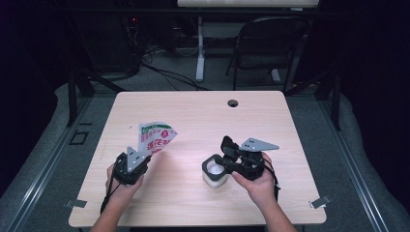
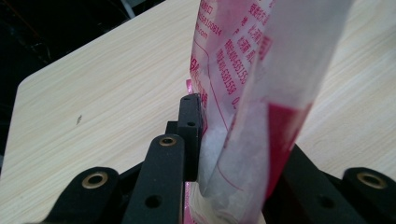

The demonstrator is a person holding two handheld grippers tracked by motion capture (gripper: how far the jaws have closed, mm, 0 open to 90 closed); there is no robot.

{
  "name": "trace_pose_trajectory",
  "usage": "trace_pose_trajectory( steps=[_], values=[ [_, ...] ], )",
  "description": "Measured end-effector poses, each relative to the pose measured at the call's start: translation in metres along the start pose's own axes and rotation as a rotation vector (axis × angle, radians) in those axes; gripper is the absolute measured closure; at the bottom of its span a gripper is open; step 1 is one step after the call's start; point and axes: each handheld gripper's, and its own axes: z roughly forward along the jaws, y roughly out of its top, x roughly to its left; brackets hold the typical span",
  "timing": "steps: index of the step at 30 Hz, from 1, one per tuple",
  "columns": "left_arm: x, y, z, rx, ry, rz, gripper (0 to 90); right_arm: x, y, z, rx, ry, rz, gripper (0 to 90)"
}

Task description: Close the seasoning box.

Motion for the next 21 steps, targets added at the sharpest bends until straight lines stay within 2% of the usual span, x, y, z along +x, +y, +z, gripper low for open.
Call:
trace_pose_trajectory(
  steps=[3,8,14,21],
  values=[
    [0.005,-0.001,-0.001,-0.001,0.011,-0.015,77.3,-0.002,0.000,-0.001,0.001,-0.003,0.015,50.3],
    [0.014,-0.005,-0.002,0.014,0.043,-0.016,77.4,-0.003,0.001,-0.003,0.004,-0.015,0.016,50.3],
    [0.025,-0.011,0.000,0.025,0.063,-0.059,77.4,-0.004,0.002,-0.005,-0.003,-0.012,0.021,50.1],
    [0.036,-0.020,0.004,0.058,0.082,-0.091,77.5,-0.006,0.002,-0.008,-0.011,-0.025,0.024,50.1]
  ],
)
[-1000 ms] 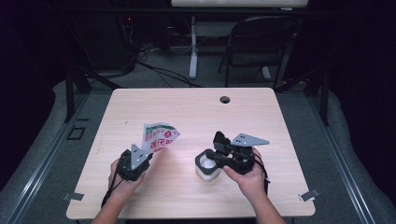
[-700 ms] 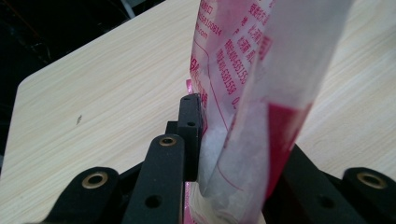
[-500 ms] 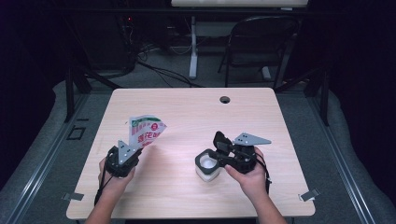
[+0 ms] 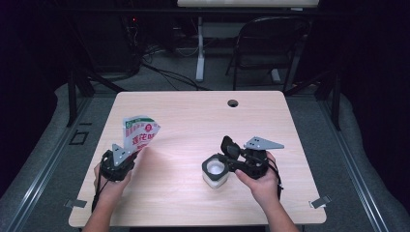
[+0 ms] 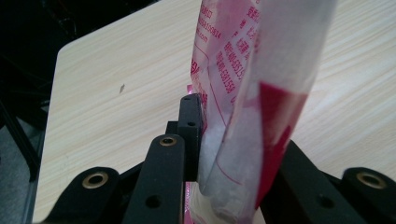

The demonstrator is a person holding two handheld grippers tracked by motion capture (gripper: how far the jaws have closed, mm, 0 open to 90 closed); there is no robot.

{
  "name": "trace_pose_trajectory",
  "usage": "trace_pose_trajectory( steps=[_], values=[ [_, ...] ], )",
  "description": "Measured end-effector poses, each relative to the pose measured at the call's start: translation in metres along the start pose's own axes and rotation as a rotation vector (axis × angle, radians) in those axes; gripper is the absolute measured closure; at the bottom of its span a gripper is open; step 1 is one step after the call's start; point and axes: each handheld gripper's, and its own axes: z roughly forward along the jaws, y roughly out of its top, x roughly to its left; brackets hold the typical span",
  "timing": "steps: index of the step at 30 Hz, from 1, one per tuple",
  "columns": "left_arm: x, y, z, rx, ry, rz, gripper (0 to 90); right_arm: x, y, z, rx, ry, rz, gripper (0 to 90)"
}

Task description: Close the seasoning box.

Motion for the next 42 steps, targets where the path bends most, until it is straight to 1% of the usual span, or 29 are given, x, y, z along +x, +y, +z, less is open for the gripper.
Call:
trace_pose_trajectory(
  steps=[2,5,8,11,14,20,26,28,30,32,34,35,37,38,42],
  values=[
    [0.003,-0.003,0.003,0.014,0.004,-0.016,77.5,-0.001,0.000,0.000,-0.006,-0.006,0.004,50.1],
    [0.006,-0.007,0.007,0.032,0.004,-0.036,77.5,-0.001,0.000,-0.001,-0.009,-0.002,0.008,50.2],
    [0.007,-0.009,0.010,0.051,0.007,-0.035,77.5,-0.002,0.000,-0.001,-0.010,-0.003,0.009,50.1],
    [0.008,-0.011,0.014,0.073,0.000,-0.055,77.5,-0.002,0.000,-0.001,-0.008,-0.003,0.008,50.1],
    [0.008,-0.012,0.015,0.093,-0.004,-0.064,77.3,-0.002,0.000,-0.001,-0.004,-0.006,0.006,50.1],
    [0.012,-0.013,0.015,0.096,-0.018,-0.117,76.3,-0.001,-0.001,0.000,0.003,-0.003,0.003,50.0],
    [0.014,-0.014,0.015,0.108,-0.020,-0.145,73.8,-0.001,-0.001,0.000,0.002,-0.004,0.003,50.0],
    [0.013,-0.015,0.015,0.112,-0.024,-0.145,72.9,-0.001,-0.001,0.001,0.002,-0.003,0.003,50.0],
    [0.014,-0.015,0.015,0.106,-0.034,-0.158,70.0,-0.001,-0.001,0.001,0.002,-0.001,0.002,50.0],
    [0.014,-0.015,0.015,0.097,-0.050,-0.183,61.6,-0.001,-0.002,0.001,0.000,0.001,0.003,50.0],
    [0.014,-0.015,0.016,0.085,-0.073,-0.193,53.4,-0.001,-0.002,0.001,0.003,-0.001,0.003,50.0],
    [0.014,-0.015,0.016,0.086,-0.077,-0.187,49.7,-0.001,-0.002,0.001,0.004,-0.001,0.004,50.0],
    [0.013,-0.015,0.017,0.089,-0.076,-0.192,44.2,-0.001,-0.002,0.001,0.005,-0.002,0.004,49.9],
    [0.012,-0.015,0.017,0.087,-0.074,-0.191,42.1,-0.001,-0.002,0.001,0.004,-0.001,0.004,50.0],
    [0.011,-0.014,0.016,0.072,-0.082,-0.189,39.8,-0.001,-0.002,0.001,0.001,-0.002,0.005,49.9]
  ],
)
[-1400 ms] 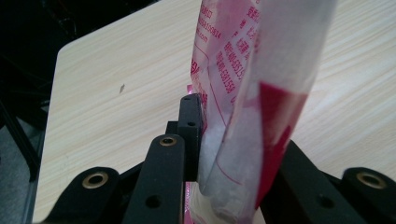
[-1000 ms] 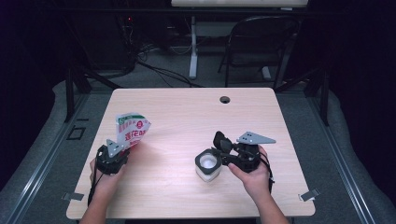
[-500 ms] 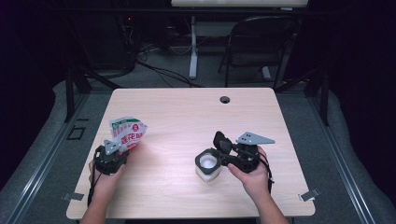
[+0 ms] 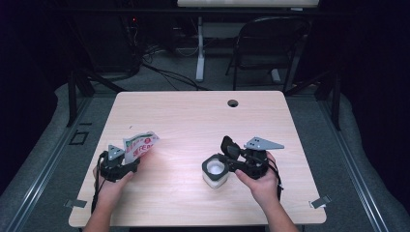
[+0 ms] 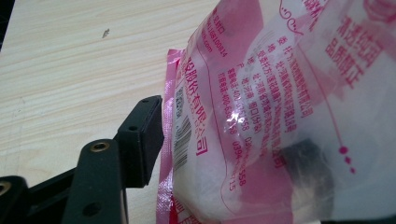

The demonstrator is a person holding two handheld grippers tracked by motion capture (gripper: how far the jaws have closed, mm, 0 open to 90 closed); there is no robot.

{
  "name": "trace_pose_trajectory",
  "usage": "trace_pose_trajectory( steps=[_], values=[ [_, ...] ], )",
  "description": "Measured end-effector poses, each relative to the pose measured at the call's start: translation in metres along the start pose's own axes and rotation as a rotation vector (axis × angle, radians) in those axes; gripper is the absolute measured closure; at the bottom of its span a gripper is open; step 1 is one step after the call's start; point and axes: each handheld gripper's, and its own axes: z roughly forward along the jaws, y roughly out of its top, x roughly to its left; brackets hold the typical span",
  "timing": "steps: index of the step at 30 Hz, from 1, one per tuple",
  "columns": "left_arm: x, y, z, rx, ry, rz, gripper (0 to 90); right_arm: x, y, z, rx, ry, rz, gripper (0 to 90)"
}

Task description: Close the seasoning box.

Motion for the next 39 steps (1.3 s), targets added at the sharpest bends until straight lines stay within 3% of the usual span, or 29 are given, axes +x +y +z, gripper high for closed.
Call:
trace_pose_trajectory(
  steps=[7,16,23,39],
  values=[
    [-0.004,0.004,-0.006,-0.011,-0.020,0.019,39.9,0.000,0.000,0.000,-0.003,0.000,0.000,49.7],
    [-0.012,0.010,-0.017,-0.080,-0.055,0.010,39.8,0.005,0.005,-0.006,-0.029,-0.018,-0.019,48.7],
    [-0.022,0.014,-0.021,-0.086,-0.078,0.033,39.9,0.002,0.010,-0.014,-0.047,-0.033,-0.009,49.9],
    [-0.040,0.016,-0.018,-0.071,-0.117,0.084,39.9,-0.023,0.009,-0.032,-0.074,-0.152,0.046,77.9]
  ],
)
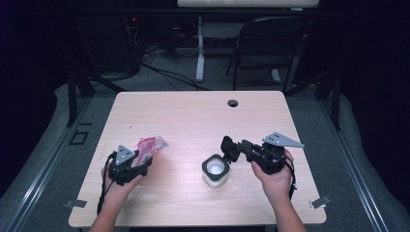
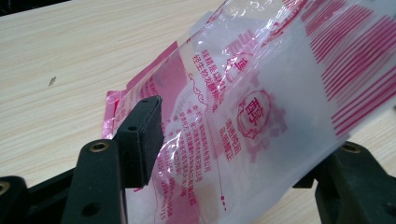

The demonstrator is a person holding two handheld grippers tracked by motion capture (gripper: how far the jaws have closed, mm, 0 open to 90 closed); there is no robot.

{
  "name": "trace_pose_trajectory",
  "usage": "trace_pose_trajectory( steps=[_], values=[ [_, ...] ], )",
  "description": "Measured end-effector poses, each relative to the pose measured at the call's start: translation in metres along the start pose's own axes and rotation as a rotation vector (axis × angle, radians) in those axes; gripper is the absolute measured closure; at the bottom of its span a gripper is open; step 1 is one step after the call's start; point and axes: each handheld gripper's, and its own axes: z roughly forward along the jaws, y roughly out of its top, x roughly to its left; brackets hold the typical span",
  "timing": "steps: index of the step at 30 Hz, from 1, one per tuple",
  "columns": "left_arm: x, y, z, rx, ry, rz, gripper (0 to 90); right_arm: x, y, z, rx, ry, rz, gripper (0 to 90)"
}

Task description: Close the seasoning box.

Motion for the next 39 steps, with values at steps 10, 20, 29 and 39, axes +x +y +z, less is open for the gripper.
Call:
trace_pose_trajectory(
  steps=[10,20,29,39],
  values=[
    [-0.010,0.000,0.004,0.012,-0.020,0.033,39.9,-0.015,-0.007,0.003,0.014,-0.065,0.040,85.2],
    [-0.019,0.001,0.006,0.003,-0.063,0.053,39.6,-0.018,-0.017,0.016,0.064,-0.062,0.067,87.9],
    [-0.027,0.002,0.008,0.013,-0.077,0.079,39.6,-0.012,-0.017,0.018,0.068,-0.036,0.050,88.7],
    [-0.036,0.002,0.011,0.023,-0.095,0.109,39.5,-0.008,-0.016,0.017,0.064,-0.024,0.036,88.4]
  ],
)
